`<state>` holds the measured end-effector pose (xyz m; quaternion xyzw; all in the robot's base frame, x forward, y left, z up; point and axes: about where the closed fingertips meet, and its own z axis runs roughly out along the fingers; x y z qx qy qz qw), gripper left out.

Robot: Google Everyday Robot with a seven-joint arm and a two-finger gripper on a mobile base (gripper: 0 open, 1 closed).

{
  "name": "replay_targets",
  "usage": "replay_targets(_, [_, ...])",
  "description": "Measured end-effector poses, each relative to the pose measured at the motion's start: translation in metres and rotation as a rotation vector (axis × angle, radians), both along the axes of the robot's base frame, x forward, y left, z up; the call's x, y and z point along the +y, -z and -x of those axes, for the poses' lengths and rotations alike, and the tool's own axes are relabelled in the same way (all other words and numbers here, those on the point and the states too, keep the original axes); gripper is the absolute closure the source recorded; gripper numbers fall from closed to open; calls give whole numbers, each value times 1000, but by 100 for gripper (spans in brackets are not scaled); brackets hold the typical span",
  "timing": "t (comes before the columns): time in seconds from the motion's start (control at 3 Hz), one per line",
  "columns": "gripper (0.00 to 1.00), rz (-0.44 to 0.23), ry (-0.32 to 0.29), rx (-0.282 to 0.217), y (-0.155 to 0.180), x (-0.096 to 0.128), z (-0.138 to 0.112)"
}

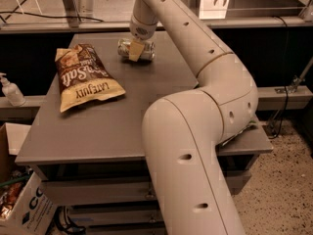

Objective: Place 7up can upright

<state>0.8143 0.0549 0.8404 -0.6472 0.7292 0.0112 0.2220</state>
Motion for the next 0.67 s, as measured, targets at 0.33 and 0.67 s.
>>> replay_targets(0.33, [100,-83,-3,-17,-26,-7,8])
replay_targets(0.67, [100,-230,-11,-35,-52,-15,19])
